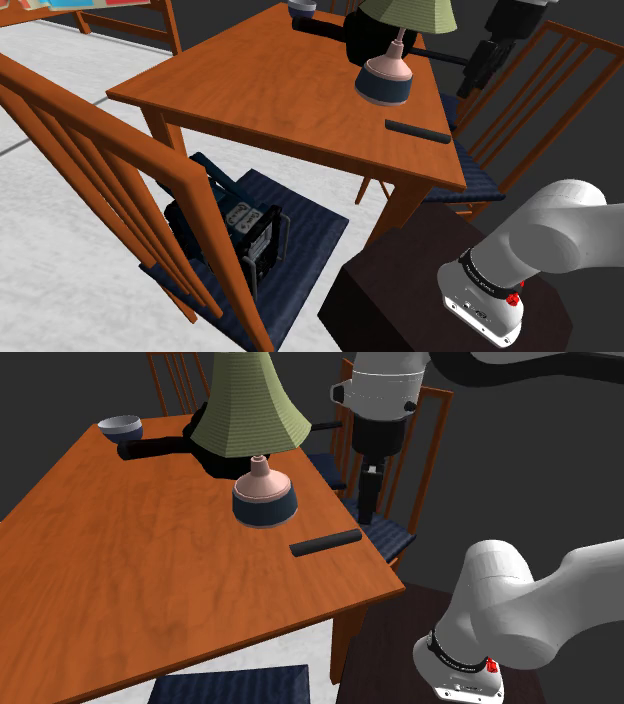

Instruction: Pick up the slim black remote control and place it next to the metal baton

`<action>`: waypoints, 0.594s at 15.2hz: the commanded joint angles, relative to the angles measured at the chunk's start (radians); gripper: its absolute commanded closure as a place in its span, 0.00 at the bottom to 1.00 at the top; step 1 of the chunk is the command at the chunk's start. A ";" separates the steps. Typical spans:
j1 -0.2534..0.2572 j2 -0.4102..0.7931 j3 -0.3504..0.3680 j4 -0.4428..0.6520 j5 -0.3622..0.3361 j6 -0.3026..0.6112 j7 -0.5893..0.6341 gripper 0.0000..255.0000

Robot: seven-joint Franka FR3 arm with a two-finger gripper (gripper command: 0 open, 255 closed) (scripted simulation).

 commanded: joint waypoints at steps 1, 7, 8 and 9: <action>0.000 0.000 0.000 0.000 0.000 0.000 0.000 0.00; 0.052 0.054 -0.075 -0.135 -0.092 0.224 -0.229 0.00; 0.060 0.069 -0.088 -0.153 -0.106 0.264 -0.265 0.00; 0.068 0.086 -0.101 -0.168 -0.119 0.304 -0.302 0.00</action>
